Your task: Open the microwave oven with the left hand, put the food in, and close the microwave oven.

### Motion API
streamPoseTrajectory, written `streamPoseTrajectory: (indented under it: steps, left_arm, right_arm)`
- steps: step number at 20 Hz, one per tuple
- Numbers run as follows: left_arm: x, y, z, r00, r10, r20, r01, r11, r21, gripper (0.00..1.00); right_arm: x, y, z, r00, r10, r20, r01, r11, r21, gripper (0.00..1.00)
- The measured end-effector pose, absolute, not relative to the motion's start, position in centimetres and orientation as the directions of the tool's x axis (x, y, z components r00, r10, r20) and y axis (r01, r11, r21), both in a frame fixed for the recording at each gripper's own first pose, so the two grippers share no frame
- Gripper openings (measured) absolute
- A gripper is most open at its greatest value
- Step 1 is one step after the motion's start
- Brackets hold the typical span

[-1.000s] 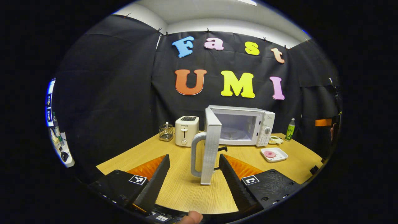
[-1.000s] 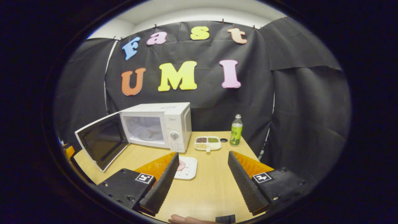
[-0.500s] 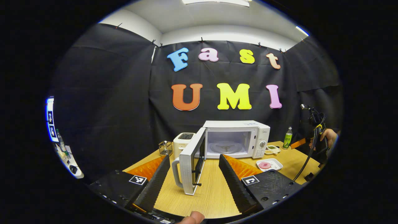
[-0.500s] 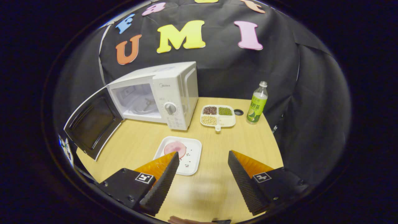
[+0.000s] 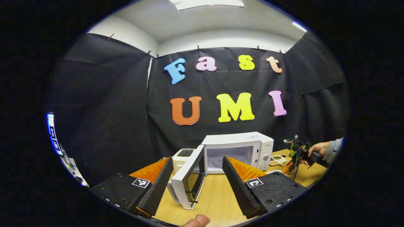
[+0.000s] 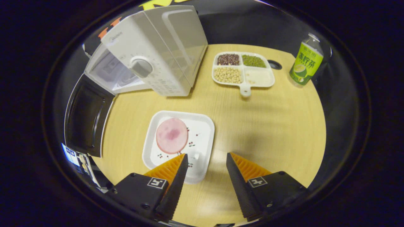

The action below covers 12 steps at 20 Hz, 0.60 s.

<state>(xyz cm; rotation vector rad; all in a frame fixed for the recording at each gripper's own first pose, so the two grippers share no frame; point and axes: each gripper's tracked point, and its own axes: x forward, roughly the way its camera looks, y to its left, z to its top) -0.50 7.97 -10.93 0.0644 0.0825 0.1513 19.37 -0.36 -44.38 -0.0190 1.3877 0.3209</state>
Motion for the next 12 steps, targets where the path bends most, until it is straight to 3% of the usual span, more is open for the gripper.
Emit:
streamPoseTrajectory:
  steps: [1, 2, 3, 4, 5, 6, 7, 8, 9, 12]
  left_arm:
    - [-0.3, 8.0, -11.0, 0.984, 0.157, -0.079, -0.152, 0.986, 0.07, 0.94]
    - [0.0, 7.8, -11.0, 0.984, 0.159, -0.079, -0.154, 0.986, 0.069, 0.94]
    - [0.2, 7.5, -11.1, 0.984, 0.157, -0.081, -0.152, 0.986, 0.067, 0.94]
    - [0.5, 7.3, -11.1, 0.985, 0.154, -0.08, -0.149, 0.987, 0.065, 0.94]
    - [0.8, 7.1, -11.1, 0.985, 0.152, -0.077, -0.147, 0.987, 0.063, 0.94]
    - [1.0, 6.9, -11.1, 0.986, 0.149, -0.074, -0.145, 0.988, 0.061, 0.94]
    - [1.2, 6.7, -11.1, 0.987, 0.147, -0.071, -0.144, 0.988, 0.056, 0.94]
    - [1.3, 6.4, -11.3, 0.987, 0.143, -0.074, -0.139, 0.989, 0.052, 0.94]
    - [1.5, 6.3, -11.7, 0.987, 0.141, -0.079, -0.137, 0.989, 0.051, 0.93]
    - [1.8, 6.4, -12.4, 0.985, 0.149, -0.091, -0.145, 0.988, 0.043, 0.94]
  right_arm:
    - [19.5, -0.1, -45.1, 0.107, 0.216, -0.97, -0.222, 0.957, 0.188, 0.66]
    - [19.7, 0.2, -45.6, 0.079, 0.232, -0.97, -0.228, 0.951, 0.209, 0.71]
    - [19.8, 0.4, -45.8, 0.056, 0.235, -0.97, -0.218, 0.951, 0.218, 0.54]
    - [20.3, 0.8, -45.8, 0.058, 0.247, -0.967, -0.211, 0.95, 0.23, 0.46]
    - [20.5, 1.0, -45.9, 0.035, 0.256, -0.966, -0.213, 0.946, 0.243, 0.43]
    - [20.2, 0.9, -46.5, -0.007, 0.259, -0.966, -0.201, 0.946, 0.255, 0.35]
    - [20.8, 0.5, -46.5, 0.005, 0.25, -0.968, -0.209, 0.947, 0.244, 0.26]
    - [20.8, -0.5, -46.3, -0.024, 0.251, -0.968, -0.201, 0.947, 0.251, 0.02]
    - [20.9, -0.1, -46.4, -0.041, 0.257, -0.965, -0.195, 0.946, 0.26, 0.1]
    - [21.2, 0.1, -46.4, -0.063, 0.282, -0.957, -0.204, 0.935, 0.289, 0.07]
